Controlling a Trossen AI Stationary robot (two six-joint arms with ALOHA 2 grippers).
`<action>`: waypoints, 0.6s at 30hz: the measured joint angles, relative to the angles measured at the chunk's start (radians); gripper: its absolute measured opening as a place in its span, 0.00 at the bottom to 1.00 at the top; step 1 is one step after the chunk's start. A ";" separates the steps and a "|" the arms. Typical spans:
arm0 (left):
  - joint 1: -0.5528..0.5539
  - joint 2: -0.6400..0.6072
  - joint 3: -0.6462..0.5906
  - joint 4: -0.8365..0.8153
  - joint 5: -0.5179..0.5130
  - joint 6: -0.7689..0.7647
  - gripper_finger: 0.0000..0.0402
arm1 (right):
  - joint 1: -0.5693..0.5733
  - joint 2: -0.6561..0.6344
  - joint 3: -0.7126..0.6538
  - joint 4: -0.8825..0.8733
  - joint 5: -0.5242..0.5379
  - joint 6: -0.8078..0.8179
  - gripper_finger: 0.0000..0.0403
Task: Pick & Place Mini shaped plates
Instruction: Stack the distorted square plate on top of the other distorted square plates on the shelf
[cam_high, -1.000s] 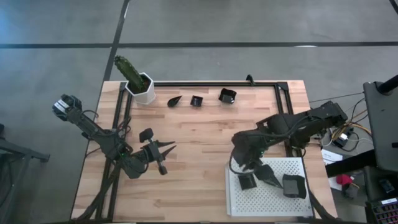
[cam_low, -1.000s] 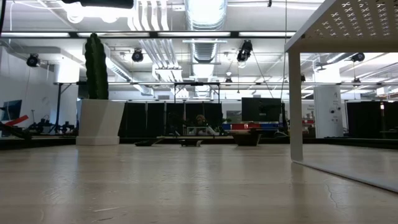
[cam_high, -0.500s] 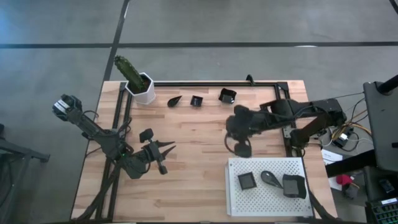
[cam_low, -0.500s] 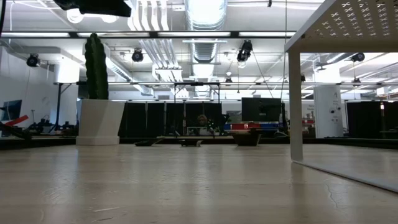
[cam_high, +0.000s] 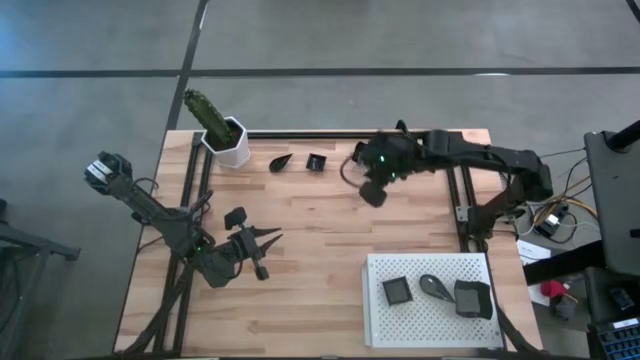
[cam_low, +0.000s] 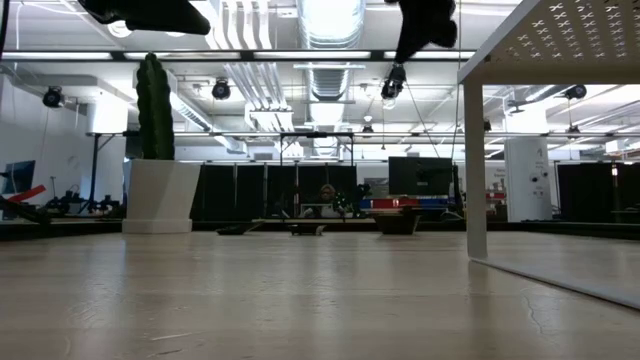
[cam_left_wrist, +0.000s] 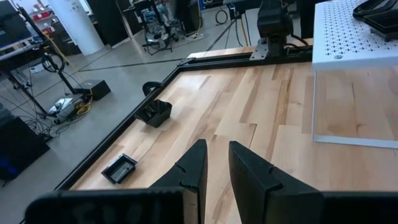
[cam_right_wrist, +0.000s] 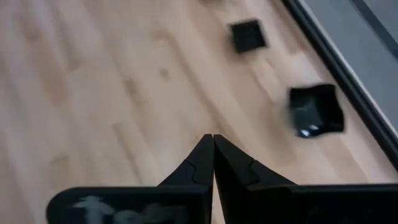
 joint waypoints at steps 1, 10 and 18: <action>0.000 0.000 0.000 0.000 0.000 0.000 0.16 | -0.026 0.000 -0.008 0.003 0.000 0.002 0.02; 0.000 0.000 0.000 0.000 0.000 0.001 0.16 | -0.205 0.105 -0.043 0.108 -0.063 0.025 0.02; 0.000 0.000 0.000 0.000 -0.001 0.006 0.16 | -0.272 0.279 -0.026 0.195 -0.091 0.025 0.02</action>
